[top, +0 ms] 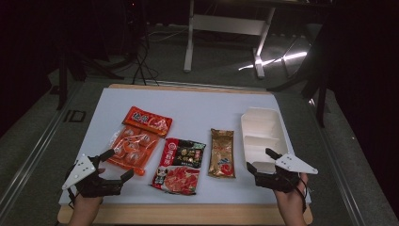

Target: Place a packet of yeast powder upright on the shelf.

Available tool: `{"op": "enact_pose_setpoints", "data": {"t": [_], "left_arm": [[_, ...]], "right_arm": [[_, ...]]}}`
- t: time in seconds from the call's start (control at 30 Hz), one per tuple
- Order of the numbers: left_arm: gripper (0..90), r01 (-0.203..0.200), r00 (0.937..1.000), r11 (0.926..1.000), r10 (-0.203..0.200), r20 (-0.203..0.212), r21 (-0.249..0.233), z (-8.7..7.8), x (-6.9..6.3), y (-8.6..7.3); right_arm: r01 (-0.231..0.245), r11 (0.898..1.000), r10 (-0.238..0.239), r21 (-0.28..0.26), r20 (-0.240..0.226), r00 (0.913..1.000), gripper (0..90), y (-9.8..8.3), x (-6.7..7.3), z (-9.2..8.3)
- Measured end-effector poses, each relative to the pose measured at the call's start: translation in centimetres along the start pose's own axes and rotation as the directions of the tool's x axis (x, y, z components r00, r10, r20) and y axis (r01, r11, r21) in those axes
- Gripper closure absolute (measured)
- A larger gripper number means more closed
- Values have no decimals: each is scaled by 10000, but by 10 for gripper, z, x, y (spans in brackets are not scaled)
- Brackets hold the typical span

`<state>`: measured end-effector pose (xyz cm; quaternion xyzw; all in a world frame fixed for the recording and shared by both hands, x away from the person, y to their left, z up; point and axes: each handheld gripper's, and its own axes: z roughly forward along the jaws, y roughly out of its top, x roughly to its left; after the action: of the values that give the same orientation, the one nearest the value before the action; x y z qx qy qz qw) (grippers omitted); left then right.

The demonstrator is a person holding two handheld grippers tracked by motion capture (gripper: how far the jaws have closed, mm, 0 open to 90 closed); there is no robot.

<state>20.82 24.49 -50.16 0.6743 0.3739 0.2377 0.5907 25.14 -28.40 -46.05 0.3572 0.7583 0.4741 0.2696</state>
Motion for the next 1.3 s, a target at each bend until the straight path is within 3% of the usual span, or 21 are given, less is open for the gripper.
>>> {"op": "enact_pose_setpoints", "data": {"t": [0.07,0.1,0.23,0.3,0.33,0.57,0.63,0.83,0.93,1.17,1.3], "left_arm": [[17,45,10000,10000,-45,22,17,1,0,0],[17,55,10000,10000,-56,28,34,1,-1,0],[17,30,10000,10000,-31,65,90,5,-2,0],[17,20,10000,10000,-21,92,95,6,-2,1],[18,53,9998,9999,-54,199,88,8,-2,1],[17,99,9991,9999,-103,401,113,10,-4,0],[17,117,9988,9999,-122,478,114,11,-4,0],[17,100,9976,9997,-114,676,202,12,-5,0],[17,90,9975,9997,-106,706,226,11,-6,0],[17,182,9974,9996,-196,689,209,12,-4,-1],[17,177,9974,9995,-194,691,247,13,-4,-1]], "right_arm": [[197,9998,-198,80,75,9998,137,1,2,0],[275,9995,-272,149,-170,9995,137,0,2,2],[308,9984,-294,470,-290,9991,130,-3,0,5],[238,9982,-225,548,-241,9995,125,-3,-1,4],[-59,9978,66,661,-100,9999,117,-2,-3,2],[-127,9963,114,850,165,9998,130,3,1,-4],[-29,9955,42,950,-133,9999,125,8,5,-5],[150,9965,-142,822,-107,9998,134,16,11,-4],[140,9937,-117,1113,-212,9997,138,19,12,-1],[229,9979,-208,606,-350,9992,142,33,8,-4],[601,9975,-591,377,-250,9979,139,44,5,-5]]}}
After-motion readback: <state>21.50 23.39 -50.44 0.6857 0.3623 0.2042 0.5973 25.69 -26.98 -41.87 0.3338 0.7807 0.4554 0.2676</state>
